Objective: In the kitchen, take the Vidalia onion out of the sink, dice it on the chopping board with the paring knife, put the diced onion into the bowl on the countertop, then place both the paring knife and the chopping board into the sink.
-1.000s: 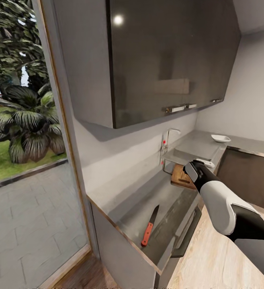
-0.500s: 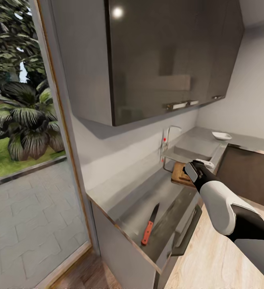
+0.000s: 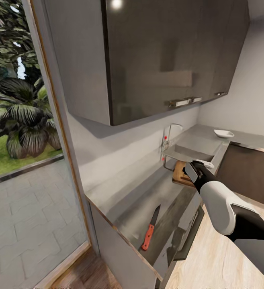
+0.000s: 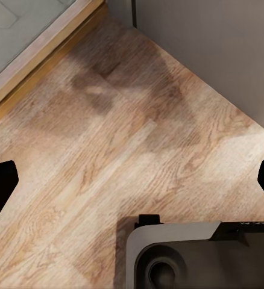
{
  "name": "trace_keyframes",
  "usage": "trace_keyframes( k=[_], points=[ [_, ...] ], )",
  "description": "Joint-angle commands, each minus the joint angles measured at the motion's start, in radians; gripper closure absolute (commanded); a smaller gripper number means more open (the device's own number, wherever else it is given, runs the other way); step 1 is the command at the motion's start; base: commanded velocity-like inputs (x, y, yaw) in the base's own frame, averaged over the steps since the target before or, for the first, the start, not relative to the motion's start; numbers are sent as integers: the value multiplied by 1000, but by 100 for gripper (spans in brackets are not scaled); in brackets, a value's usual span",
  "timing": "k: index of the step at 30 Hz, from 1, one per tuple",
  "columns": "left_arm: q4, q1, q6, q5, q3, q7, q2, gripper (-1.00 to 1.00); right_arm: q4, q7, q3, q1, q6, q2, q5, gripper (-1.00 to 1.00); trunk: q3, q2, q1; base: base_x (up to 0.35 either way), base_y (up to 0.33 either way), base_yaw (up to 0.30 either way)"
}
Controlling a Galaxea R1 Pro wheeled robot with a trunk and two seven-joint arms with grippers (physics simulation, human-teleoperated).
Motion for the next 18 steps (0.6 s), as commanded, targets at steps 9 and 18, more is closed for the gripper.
trace_keyframes(
  k=[9, 18],
  points=[
    [-1, 0, -1, 1, 0, -1, 0, -100, -1, -4, -2, -1, 5, -1, -1, -100, -17, -2, 1, 0, 0, 0],
    [-1, 0, -1, 1, 0, -1, 0, -100, -2, -23, -3, -1, 5, -1, -2, -100, -31, -2, 1, 35, 0, 0]
  ],
)
